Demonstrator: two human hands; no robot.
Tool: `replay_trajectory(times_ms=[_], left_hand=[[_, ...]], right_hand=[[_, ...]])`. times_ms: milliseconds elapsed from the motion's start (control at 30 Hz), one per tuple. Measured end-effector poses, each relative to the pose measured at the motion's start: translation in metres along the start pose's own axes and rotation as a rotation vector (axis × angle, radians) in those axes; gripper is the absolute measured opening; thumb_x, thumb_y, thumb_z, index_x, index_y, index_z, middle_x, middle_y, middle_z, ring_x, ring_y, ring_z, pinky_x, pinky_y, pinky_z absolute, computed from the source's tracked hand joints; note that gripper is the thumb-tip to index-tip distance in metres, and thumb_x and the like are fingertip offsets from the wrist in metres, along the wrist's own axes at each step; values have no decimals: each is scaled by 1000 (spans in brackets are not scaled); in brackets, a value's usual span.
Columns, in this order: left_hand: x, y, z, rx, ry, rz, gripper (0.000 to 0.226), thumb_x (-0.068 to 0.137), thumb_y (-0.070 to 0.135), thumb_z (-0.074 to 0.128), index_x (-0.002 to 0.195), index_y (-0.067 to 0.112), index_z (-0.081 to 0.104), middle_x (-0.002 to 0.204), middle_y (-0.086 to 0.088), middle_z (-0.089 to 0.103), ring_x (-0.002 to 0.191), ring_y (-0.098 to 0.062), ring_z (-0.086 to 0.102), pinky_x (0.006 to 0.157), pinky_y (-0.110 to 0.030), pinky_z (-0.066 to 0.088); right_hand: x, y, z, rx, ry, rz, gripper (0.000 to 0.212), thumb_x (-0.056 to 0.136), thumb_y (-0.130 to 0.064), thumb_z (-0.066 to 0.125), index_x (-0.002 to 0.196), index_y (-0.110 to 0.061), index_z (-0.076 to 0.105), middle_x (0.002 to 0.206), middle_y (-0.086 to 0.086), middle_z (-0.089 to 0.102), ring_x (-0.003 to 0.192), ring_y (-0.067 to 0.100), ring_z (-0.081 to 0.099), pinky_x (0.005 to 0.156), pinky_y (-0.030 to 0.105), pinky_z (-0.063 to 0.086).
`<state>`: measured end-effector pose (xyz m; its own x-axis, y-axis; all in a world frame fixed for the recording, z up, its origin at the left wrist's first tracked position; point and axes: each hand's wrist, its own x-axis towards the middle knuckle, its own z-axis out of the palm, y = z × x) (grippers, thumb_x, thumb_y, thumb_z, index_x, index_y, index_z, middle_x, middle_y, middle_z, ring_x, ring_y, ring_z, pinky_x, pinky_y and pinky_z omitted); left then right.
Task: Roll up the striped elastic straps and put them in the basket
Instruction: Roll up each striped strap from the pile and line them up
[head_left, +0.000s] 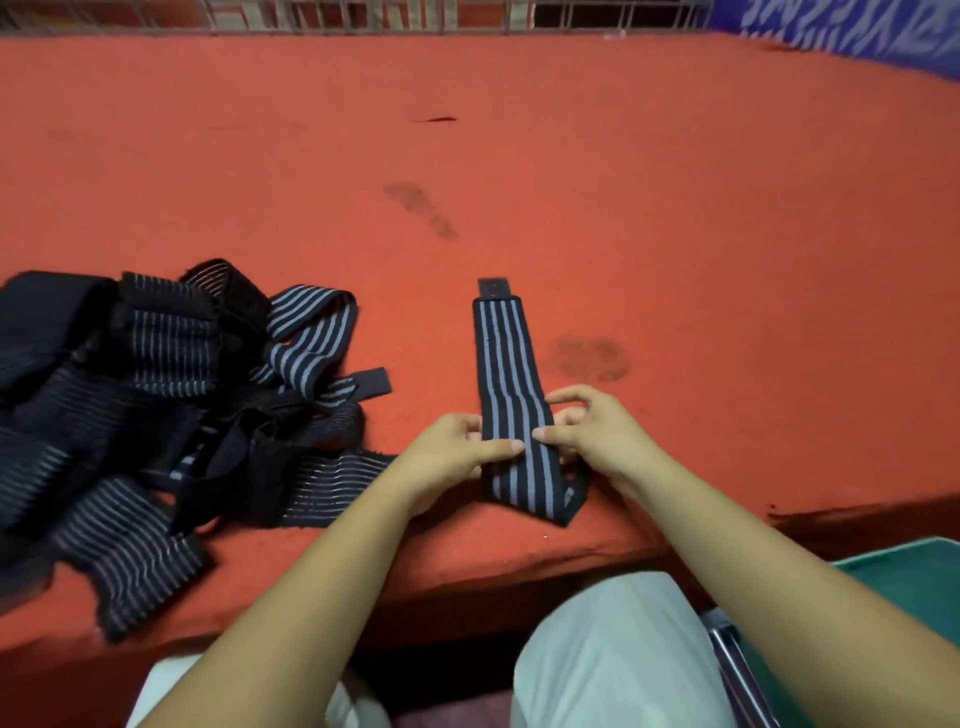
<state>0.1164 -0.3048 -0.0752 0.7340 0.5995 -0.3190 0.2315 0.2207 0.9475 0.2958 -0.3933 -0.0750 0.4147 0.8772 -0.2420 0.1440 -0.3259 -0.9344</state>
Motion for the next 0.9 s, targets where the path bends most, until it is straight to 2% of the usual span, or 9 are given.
replay_trajectory(times_ms=[67, 167, 333, 433, 500, 633, 733, 800, 900], left_hand=[[-12, 0, 4, 18, -17, 16, 24, 93, 3, 65, 117, 3, 63, 101, -11, 74, 82, -13, 71, 71, -22, 58], [-25, 3, 8, -2, 45, 46, 14, 97, 7, 60, 110, 12, 57, 95, -11, 74, 77, -19, 71, 61, -30, 57], [-42, 1, 13, 8, 25, 0, 23, 95, 8, 64, 109, 12, 46, 82, -7, 73, 66, -14, 70, 49, -29, 55], [-51, -13, 19, 75, 61, -97, 36, 90, 0, 69, 112, 7, 41, 73, -7, 64, 55, -16, 64, 52, -35, 60], [-54, -21, 19, 167, 96, -93, 43, 89, -1, 70, 118, 3, 39, 75, -9, 58, 54, -18, 63, 58, -38, 62], [-58, -23, 18, 394, 115, -45, 40, 88, 5, 71, 114, 9, 41, 71, -9, 65, 57, -28, 69, 68, -50, 62], [-68, -13, 17, 636, 101, 22, 30, 90, 11, 69, 109, 13, 46, 68, -8, 70, 51, -25, 69, 51, -33, 58], [-74, -4, 6, 635, 168, 100, 20, 91, 12, 67, 105, 12, 52, 64, -3, 69, 46, -18, 65, 45, -23, 48], [-77, 4, -32, 736, 380, 246, 9, 89, 14, 69, 94, 15, 62, 65, 4, 66, 55, -9, 62, 58, -23, 45]], right_hand=[[-5, -5, 1, 71, 44, 7, 43, 82, 4, 75, 120, -3, 54, 69, 5, 59, 47, 8, 58, 44, 24, 46], [-12, -16, 3, 160, 34, 20, 40, 84, 3, 73, 117, -7, 55, 75, 6, 61, 51, 5, 62, 44, 23, 49], [-18, -19, 3, 92, 59, 3, 35, 84, 3, 73, 112, -11, 56, 72, 4, 62, 60, 13, 65, 52, 30, 54], [-19, -5, 7, -90, 89, -12, 35, 84, 2, 73, 110, -11, 54, 79, 12, 62, 68, 24, 64, 64, 42, 56], [-23, 4, 13, -231, 122, -37, 37, 82, -3, 76, 111, -12, 54, 81, 16, 63, 67, 23, 61, 68, 43, 54], [-29, 6, 20, -372, 162, -91, 35, 83, -12, 76, 109, -17, 55, 89, 13, 67, 79, 27, 66, 74, 41, 55], [-32, -1, 22, -585, 139, -149, 37, 83, -12, 73, 115, -15, 56, 96, 6, 62, 91, 24, 61, 81, 39, 52], [-31, -8, 25, -700, 159, -191, 40, 83, -15, 70, 120, -15, 55, 107, 4, 51, 102, 26, 56, 88, 37, 49], [-27, -27, 39, -725, 133, -239, 40, 87, -20, 66, 125, -13, 55, 120, 8, 47, 105, 25, 55, 90, 37, 49]])
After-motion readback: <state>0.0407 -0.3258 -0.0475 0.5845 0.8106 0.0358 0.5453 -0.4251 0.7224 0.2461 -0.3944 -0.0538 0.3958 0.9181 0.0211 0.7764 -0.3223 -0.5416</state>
